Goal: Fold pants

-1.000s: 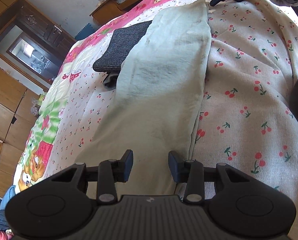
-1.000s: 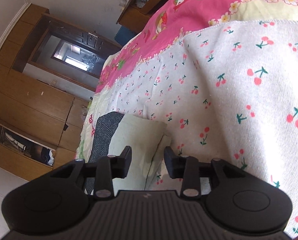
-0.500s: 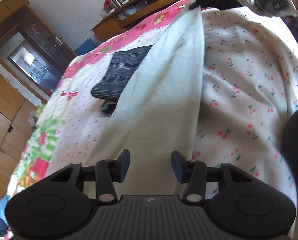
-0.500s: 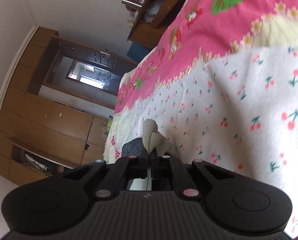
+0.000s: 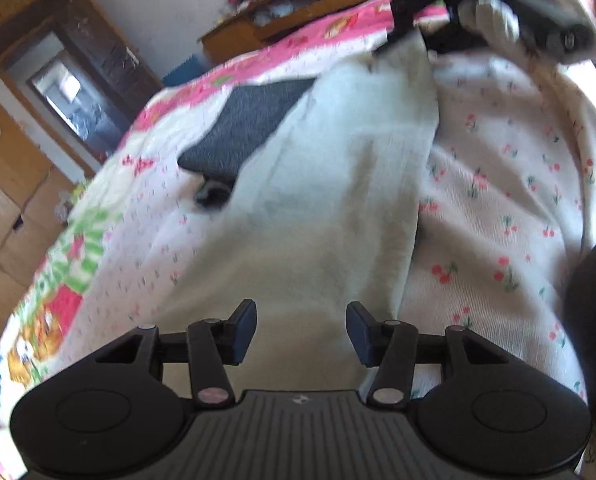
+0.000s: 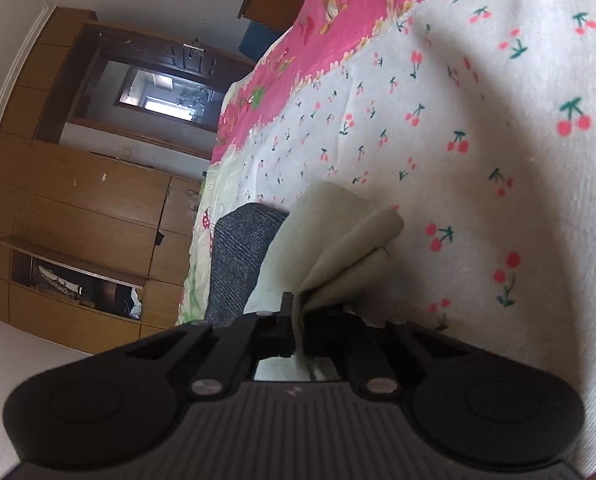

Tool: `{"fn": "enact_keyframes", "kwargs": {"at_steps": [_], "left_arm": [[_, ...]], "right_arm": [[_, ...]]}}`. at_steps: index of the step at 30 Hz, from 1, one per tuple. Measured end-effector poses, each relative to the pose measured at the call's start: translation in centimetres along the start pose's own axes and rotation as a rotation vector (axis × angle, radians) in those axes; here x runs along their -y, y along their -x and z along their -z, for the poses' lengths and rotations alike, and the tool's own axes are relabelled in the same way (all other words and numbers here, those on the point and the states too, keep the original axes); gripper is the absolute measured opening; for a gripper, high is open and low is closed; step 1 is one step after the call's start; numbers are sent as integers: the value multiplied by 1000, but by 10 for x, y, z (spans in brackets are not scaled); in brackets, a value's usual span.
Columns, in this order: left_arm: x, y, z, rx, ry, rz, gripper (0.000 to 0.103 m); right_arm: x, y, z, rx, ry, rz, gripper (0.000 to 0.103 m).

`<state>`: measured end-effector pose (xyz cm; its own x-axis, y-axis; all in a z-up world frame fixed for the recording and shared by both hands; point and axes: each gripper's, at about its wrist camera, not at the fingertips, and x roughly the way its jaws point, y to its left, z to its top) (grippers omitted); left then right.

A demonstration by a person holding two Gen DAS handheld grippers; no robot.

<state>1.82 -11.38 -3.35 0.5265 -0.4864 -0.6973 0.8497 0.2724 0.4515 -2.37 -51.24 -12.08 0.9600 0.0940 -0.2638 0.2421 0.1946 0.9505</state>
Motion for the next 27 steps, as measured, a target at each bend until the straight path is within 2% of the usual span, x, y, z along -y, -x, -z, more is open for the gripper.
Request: {"fn": "enact_keyframes", "kwargs": {"at_steps": [2, 5, 7, 10, 14, 16, 19, 22, 24, 27], "left_arm": [[4, -2, 10, 5, 4, -10, 63], [-2, 7, 17, 33, 67, -5, 63], [-8, 18, 25, 52, 115, -9, 63], [-22, 37, 50, 56, 171, -64, 63], [-48, 67, 97, 13, 278, -158, 64], [-62, 81, 121, -21, 340, -212, 64], [-81, 102, 156, -63, 437, -292, 65], [-91, 125, 187, -85, 506, -348, 65], [-95, 138, 204, -99, 551, -371, 65], [-97, 154, 225, -92, 612, -373, 65]], "right_arm": [[-22, 9, -3, 29, 67, -13, 5], [-66, 16, 11, 19, 205, -38, 5], [-103, 11, 31, -15, 308, -58, 5], [-151, -8, 73, -100, 427, -117, 5], [-218, -46, 158, -228, 654, -168, 5], [-241, -69, 208, -329, 724, -205, 5], [-270, -102, 303, -479, 875, -248, 5], [-280, -122, 391, -623, 987, -285, 5], [-279, -127, 441, -676, 1078, -284, 5], [-267, -130, 487, -733, 1148, -260, 5]]}}
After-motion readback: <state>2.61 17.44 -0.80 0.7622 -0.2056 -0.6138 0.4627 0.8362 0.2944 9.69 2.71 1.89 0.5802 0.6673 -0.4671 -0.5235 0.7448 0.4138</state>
